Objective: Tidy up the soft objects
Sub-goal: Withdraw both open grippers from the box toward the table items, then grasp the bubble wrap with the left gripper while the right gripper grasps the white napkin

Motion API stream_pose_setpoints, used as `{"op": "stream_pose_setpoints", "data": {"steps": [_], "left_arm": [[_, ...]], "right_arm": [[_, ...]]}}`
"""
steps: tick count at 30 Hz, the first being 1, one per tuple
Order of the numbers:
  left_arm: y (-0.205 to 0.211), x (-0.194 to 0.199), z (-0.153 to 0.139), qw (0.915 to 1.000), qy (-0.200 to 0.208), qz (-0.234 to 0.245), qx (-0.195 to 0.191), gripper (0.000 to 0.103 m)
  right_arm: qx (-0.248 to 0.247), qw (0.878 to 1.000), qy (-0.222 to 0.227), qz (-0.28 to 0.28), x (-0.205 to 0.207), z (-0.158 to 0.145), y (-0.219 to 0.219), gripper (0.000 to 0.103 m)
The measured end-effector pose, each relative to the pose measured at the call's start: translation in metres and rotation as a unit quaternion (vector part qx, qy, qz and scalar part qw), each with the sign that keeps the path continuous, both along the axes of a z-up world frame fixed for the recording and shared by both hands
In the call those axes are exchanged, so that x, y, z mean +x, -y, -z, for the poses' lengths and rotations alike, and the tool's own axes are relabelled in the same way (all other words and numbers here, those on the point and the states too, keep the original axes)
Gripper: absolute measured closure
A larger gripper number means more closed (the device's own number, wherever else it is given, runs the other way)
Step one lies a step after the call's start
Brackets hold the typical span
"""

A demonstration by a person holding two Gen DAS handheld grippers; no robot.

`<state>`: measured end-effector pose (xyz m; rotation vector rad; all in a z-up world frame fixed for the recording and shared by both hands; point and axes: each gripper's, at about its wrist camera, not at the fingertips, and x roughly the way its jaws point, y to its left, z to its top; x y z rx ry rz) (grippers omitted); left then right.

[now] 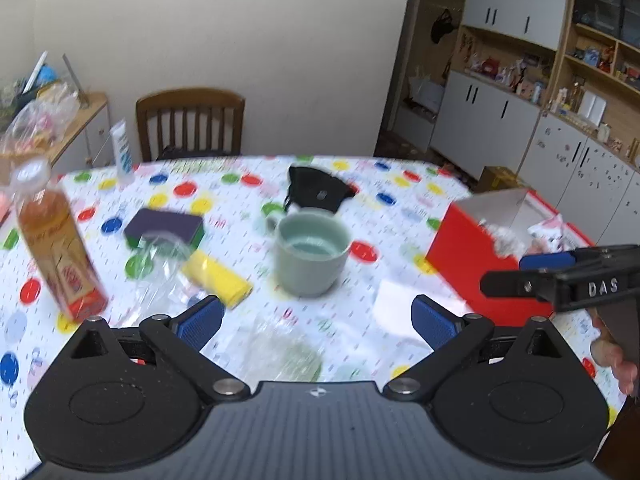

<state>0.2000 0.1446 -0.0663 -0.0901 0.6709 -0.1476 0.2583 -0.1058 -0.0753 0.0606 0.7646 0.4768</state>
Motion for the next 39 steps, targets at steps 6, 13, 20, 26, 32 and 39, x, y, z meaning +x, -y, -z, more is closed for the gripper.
{"op": "stream_pose_setpoints", "data": {"steps": [6, 13, 20, 26, 32, 39], "left_arm": [[-0.014, -0.005, 0.033, 0.9991, -0.039, -0.013, -0.003, 0.002], [-0.024, -0.004, 0.067, 0.9973, -0.067, -0.031, 0.003, 0.002], [-0.026, 0.003, 0.094, 0.9957, -0.090, -0.020, 0.000, 0.002], [-0.028, 0.009, 0.112, 0.9933, -0.113, -0.021, -0.010, 0.002], [-0.024, 0.010, 0.121, 0.9928, -0.117, -0.025, 0.003, 0.003], [-0.014, 0.012, 0.126, 0.9912, -0.119, -0.033, 0.048, 0.008]], "right_arm": [[-0.016, 1.000, -0.012, 0.006, 0.014, 0.026, -0.023, 0.000], [-0.049, 0.998, -0.029, 0.021, 0.033, 0.061, -0.042, 0.000], [-0.085, 0.995, -0.045, 0.038, 0.058, 0.089, -0.048, 0.003], [-0.101, 0.992, -0.065, 0.042, 0.069, 0.107, -0.049, 0.005], [-0.118, 0.989, -0.069, 0.046, 0.072, 0.117, -0.050, 0.007], [-0.141, 0.988, -0.054, 0.041, 0.065, 0.119, -0.058, 0.008]]}}
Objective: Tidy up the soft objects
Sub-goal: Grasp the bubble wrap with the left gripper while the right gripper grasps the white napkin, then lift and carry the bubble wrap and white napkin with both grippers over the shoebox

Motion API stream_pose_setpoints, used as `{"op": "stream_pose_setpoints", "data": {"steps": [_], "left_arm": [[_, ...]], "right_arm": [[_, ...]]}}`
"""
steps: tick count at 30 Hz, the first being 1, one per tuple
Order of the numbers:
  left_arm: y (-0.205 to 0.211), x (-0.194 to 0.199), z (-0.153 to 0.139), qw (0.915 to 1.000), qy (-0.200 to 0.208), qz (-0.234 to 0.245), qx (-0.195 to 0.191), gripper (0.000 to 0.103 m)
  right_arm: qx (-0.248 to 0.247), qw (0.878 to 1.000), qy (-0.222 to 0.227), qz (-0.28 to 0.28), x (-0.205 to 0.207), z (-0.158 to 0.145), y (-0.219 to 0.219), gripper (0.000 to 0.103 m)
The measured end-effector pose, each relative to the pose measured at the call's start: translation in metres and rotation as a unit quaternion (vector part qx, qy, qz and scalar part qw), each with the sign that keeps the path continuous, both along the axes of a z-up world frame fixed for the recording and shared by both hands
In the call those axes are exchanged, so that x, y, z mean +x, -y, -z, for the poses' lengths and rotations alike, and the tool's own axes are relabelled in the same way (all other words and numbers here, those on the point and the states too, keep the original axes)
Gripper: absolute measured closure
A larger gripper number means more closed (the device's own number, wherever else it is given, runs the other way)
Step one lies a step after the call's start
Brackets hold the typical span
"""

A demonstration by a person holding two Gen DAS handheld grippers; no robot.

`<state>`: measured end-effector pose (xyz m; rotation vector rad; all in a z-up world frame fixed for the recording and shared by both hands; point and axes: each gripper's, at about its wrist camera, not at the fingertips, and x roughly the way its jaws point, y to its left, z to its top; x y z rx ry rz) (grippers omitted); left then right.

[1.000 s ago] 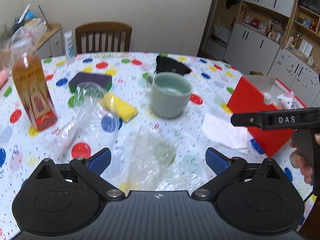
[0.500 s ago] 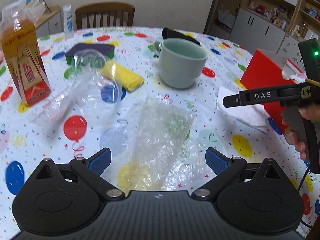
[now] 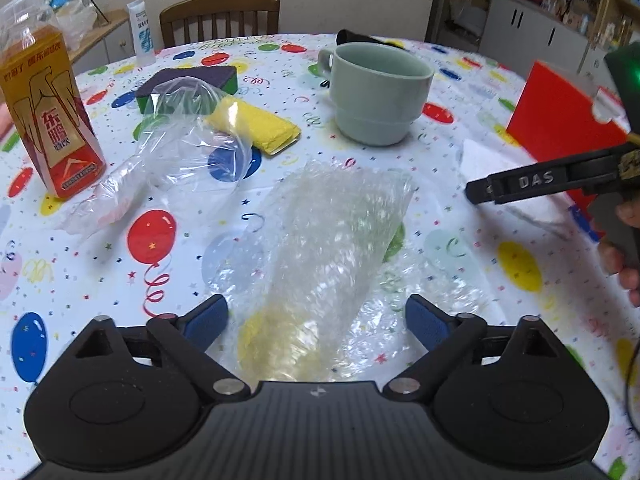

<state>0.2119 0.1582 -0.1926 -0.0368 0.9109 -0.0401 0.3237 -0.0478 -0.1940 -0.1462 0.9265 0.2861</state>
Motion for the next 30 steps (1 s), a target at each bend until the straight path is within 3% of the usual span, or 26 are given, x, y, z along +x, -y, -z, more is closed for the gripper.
{"op": "stream_pose_setpoints", "data": {"steps": [4, 11, 17, 19, 21, 30], "left_arm": [[0.003, -0.001, 0.000, 0.9998, 0.001, -0.004, 0.021, 0.017], [0.001, -0.003, -0.004, 0.9995, 0.009, -0.015, 0.025, 0.048], [0.002, -0.005, -0.008, 0.9996, 0.011, -0.021, 0.018, 0.069], [0.001, -0.004, -0.008, 0.9997, 0.008, -0.023, 0.003, 0.070], [-0.001, -0.005, -0.009, 0.9996, 0.008, -0.026, -0.007, 0.076], [-0.010, -0.004, -0.022, 0.9980, 0.016, -0.036, -0.051, 0.086]], "right_arm": [[-0.001, 1.000, 0.003, 0.003, -0.002, 0.000, 0.001, 0.012], [-0.001, 1.000, 0.006, 0.012, -0.006, -0.005, 0.002, 0.031], [-0.005, 1.000, 0.011, 0.017, -0.008, -0.009, 0.006, 0.067], [-0.005, 1.000, 0.010, 0.020, -0.007, -0.010, 0.010, 0.081], [-0.003, 1.000, 0.008, 0.021, -0.008, -0.010, 0.014, 0.088], [0.040, 0.999, 0.011, 0.018, -0.022, -0.028, 0.025, 0.095]]}}
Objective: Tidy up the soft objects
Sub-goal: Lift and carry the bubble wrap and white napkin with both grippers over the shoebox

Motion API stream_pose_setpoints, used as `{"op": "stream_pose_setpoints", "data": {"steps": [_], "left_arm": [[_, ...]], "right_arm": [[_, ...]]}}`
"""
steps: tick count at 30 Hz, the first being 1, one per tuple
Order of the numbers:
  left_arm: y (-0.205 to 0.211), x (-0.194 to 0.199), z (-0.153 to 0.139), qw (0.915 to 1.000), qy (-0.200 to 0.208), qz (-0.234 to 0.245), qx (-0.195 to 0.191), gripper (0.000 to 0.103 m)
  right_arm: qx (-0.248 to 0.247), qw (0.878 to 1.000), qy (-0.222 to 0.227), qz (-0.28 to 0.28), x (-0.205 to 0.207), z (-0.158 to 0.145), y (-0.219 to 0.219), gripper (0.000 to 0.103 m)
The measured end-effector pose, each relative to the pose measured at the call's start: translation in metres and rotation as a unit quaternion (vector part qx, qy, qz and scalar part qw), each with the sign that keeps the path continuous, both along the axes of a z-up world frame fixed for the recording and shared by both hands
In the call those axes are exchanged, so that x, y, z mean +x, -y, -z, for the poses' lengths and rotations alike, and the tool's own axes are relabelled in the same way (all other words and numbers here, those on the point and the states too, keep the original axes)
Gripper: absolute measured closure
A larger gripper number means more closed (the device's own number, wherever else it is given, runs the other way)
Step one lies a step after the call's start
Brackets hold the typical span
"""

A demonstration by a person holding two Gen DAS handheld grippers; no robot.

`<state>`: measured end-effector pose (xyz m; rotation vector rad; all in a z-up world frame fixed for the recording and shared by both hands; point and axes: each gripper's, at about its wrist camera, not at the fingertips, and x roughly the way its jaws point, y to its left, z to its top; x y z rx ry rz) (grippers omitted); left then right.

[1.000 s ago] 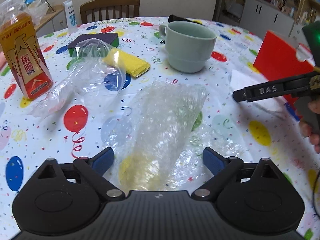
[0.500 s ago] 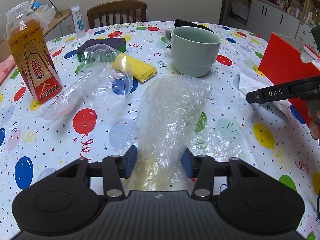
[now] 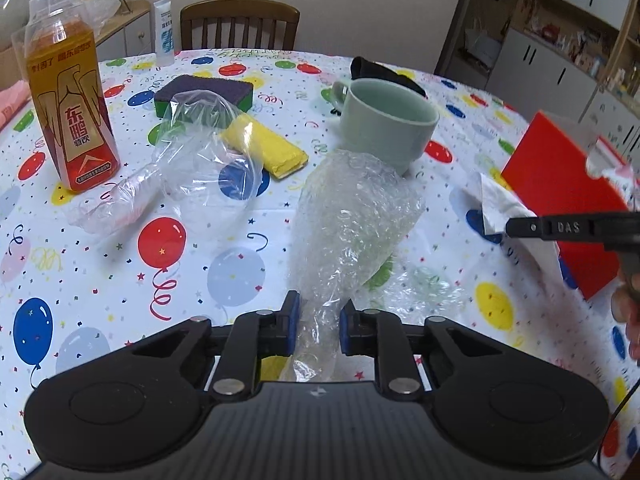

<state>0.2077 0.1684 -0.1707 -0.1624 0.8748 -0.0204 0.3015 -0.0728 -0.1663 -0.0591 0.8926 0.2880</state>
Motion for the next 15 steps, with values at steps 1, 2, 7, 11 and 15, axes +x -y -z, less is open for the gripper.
{"op": "stream_pose_setpoints", "data": {"steps": [1, 2, 7, 11, 15], "left_arm": [[-0.001, 0.000, -0.002, 1.0000, 0.001, -0.001, -0.005, 0.086], [-0.002, 0.000, -0.004, 0.9999, 0.001, -0.003, -0.011, 0.086], [-0.005, -0.002, -0.018, 0.9995, 0.011, -0.008, -0.030, 0.086], [-0.003, -0.003, -0.033, 0.9989, 0.021, -0.007, -0.041, 0.086], [0.004, -0.005, -0.051, 0.9980, 0.036, -0.001, -0.051, 0.086]], "right_arm": [[0.004, 1.000, 0.002, -0.002, -0.002, -0.004, 0.001, 0.096], [0.010, 1.000, 0.002, -0.004, -0.004, -0.008, 0.002, 0.096], [0.042, 0.999, 0.014, -0.009, -0.016, -0.033, 0.010, 0.096], [0.070, 0.997, 0.025, -0.013, -0.024, -0.055, 0.018, 0.096], [0.094, 0.995, 0.042, -0.019, -0.031, -0.080, 0.029, 0.096]]}}
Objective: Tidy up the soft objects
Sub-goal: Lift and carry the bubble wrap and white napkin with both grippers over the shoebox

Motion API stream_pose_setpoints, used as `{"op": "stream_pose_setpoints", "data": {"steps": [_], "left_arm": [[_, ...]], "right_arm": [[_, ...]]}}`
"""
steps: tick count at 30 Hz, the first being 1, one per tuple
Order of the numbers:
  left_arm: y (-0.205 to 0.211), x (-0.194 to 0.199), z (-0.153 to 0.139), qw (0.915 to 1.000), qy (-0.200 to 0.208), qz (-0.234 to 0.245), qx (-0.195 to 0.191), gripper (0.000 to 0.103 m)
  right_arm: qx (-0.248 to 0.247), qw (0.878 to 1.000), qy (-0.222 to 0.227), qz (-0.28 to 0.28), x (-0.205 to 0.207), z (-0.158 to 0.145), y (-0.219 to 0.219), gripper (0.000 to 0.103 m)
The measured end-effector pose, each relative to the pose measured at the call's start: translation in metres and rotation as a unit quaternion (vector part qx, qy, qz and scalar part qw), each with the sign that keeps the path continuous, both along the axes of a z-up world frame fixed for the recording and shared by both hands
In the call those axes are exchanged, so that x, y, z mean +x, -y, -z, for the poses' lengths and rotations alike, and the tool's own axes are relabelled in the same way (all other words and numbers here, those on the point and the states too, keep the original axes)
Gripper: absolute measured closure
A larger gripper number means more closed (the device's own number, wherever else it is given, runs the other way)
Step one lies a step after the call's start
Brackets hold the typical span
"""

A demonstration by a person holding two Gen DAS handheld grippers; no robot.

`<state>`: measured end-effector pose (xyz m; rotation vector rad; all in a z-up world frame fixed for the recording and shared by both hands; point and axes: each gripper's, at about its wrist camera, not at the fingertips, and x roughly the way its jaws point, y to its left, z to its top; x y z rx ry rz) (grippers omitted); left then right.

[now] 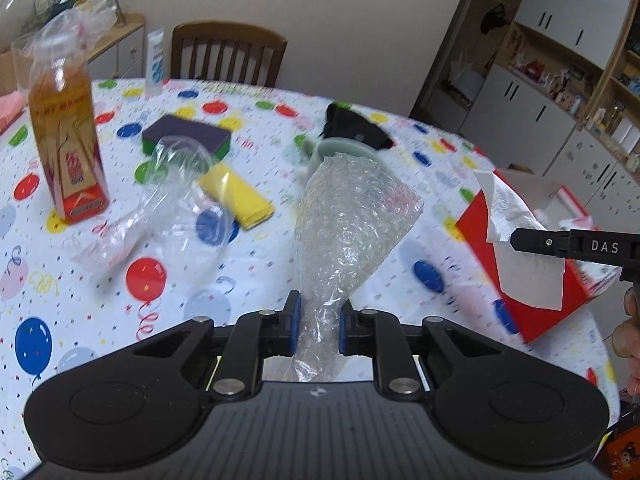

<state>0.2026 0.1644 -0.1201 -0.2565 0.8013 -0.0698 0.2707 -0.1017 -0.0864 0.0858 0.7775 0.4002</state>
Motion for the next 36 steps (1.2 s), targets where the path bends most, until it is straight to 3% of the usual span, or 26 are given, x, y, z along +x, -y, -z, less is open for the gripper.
{"op": "stream_pose_setpoints", "data": {"steps": [19, 26, 36], "left_arm": [[0.074, 0.022, -0.078, 0.9962, 0.073, 0.049, -0.004, 0.086], [0.118, 0.039, -0.107, 0.9919, 0.105, 0.071, -0.003, 0.086], [0.186, 0.068, -0.120, 0.9879, 0.105, 0.113, -0.014, 0.086]], "right_arm": [[0.054, 0.997, 0.055, 0.013, 0.003, -0.070, 0.079, 0.096], [0.063, 0.995, 0.069, 0.034, 0.018, -0.080, 0.125, 0.096], [0.050, 0.994, 0.078, 0.062, 0.036, -0.078, 0.185, 0.096]]}}
